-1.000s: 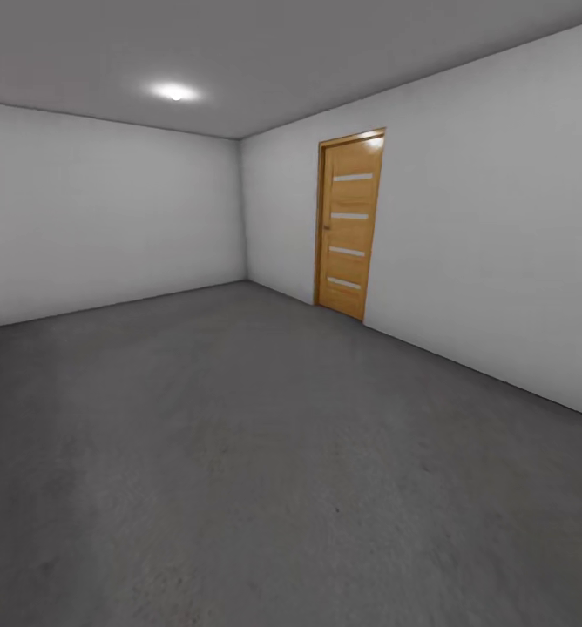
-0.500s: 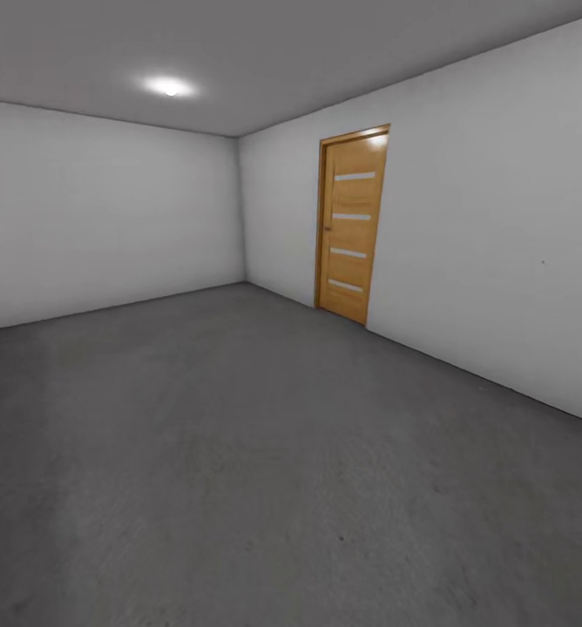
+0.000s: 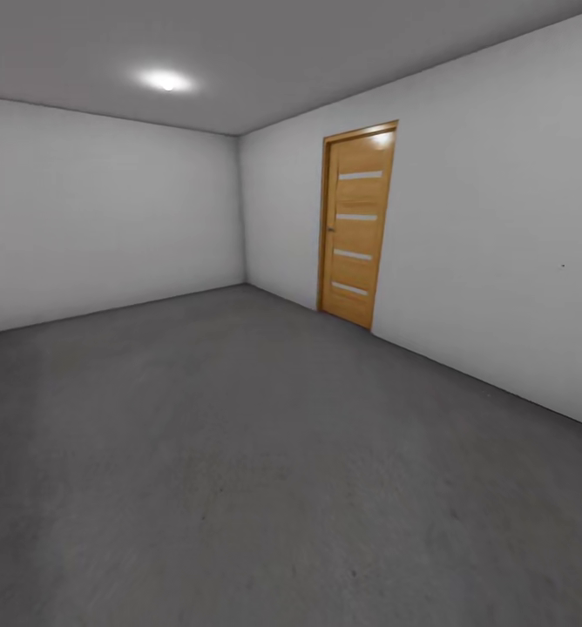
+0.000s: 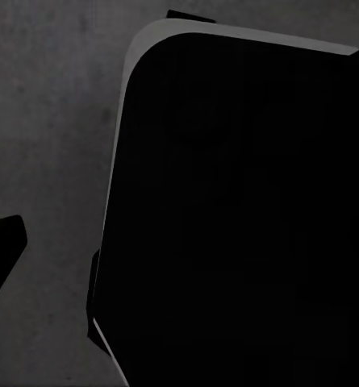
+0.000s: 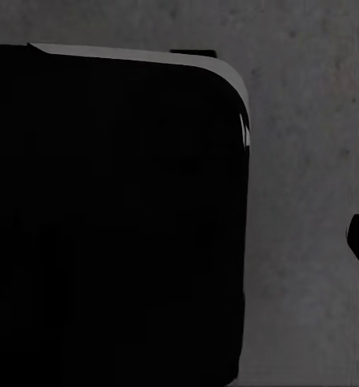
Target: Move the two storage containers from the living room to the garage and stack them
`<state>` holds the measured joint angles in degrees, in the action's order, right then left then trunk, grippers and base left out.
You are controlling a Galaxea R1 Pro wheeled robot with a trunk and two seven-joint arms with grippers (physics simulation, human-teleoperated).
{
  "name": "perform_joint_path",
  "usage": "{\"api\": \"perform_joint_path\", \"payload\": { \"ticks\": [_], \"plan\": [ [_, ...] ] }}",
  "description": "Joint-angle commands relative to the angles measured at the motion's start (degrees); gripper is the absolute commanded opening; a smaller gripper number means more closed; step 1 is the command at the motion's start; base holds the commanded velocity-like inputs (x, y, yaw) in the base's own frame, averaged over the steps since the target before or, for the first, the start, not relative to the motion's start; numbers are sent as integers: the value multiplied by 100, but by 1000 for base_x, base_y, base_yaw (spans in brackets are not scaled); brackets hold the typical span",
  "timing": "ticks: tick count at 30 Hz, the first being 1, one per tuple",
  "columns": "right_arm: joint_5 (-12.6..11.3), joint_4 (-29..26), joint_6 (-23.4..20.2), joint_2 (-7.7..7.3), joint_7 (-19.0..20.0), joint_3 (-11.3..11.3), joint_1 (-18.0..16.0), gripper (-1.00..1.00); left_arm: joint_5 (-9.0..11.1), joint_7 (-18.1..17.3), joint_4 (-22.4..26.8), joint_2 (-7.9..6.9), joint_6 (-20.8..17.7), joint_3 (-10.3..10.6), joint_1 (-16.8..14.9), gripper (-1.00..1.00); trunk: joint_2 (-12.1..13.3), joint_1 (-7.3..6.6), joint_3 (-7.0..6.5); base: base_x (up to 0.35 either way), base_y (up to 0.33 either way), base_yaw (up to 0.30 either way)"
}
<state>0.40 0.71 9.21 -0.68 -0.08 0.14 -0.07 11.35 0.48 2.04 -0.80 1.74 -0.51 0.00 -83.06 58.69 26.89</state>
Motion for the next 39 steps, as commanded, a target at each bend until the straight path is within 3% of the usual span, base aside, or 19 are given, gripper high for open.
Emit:
{"api": "perform_joint_path", "payload": {
  "ticks": [1, 12, 17, 23, 30, 39],
  "plan": [
    [5, 8, 28, 10, -1, 0, -2, 100, 28, 5, 4, 1, 11, -2, 0, 100, -2, 4, 4, 331, 96, 0],
    [-6, 8, 16, 25, -1, -46, -2, 100, 26, 5, 7, 1, 66, -10, 0, 100, -2, 4, 4, 331, 97, 0],
    [-10, 8, 23, 32, -1, -47, -2, 100, 37, 11, -25, 4, 422, -6, 0, 100, -2, 4, 4, 331, 97, 0],
    [-49, 8, 12, 11, -1, -56, -2, 100, 50, 14, -59, 1, 528, -10, 0, 100, -2, 4, 4, 331, 97, 0],
    [-8, 8, 18, 15, -1, -37, -2, 100, 41, 3, -67, 1, 512, -6, 0, 100, -2, 4, 4, 331, 97, 0],
    [1, 8, 19, 17, -1, -6, -2, 100, 34, -4, -71, 3, 224, 7, 0, 100, -2, 4, 4, 331, 97, 0]
  ]
}}
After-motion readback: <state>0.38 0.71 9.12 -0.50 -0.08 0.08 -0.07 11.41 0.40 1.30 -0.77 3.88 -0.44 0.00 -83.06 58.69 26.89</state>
